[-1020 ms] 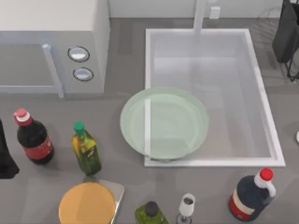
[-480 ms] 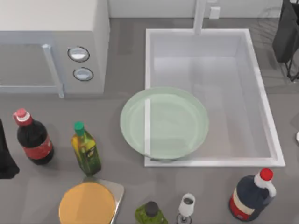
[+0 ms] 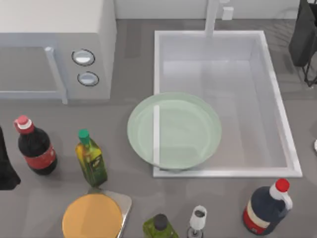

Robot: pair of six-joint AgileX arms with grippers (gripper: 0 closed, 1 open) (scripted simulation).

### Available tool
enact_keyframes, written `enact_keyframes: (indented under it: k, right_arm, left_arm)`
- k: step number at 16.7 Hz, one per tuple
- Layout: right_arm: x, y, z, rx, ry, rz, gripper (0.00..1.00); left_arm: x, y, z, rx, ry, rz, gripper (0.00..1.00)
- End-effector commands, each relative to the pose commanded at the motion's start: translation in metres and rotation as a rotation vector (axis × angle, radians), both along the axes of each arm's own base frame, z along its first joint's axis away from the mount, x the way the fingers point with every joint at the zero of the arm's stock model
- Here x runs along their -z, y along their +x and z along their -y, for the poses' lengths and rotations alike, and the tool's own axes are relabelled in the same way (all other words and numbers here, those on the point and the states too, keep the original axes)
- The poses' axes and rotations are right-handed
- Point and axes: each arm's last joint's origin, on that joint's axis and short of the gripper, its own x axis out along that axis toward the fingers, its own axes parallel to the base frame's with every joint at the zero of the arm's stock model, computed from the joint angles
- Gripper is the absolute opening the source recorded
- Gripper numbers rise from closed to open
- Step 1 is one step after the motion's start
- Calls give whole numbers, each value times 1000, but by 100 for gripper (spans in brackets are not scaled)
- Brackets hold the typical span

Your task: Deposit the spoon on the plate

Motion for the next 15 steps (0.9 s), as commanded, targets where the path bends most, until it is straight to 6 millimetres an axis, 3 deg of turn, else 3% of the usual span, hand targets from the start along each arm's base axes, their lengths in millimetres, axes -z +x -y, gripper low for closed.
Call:
enact_keyframes:
  k: [4,11,15]
  right_arm:
    - [19,2,1,4,2,-6,100]
    - [93,1,2,4,0,1,100]
    - [100,0,2,4,1,-3,100]
  left_arm:
    - [0,0,0,0,0,0,100]
    - [0,0,0,0,0,0,100]
    - [0,0,0,0,0,0,100]
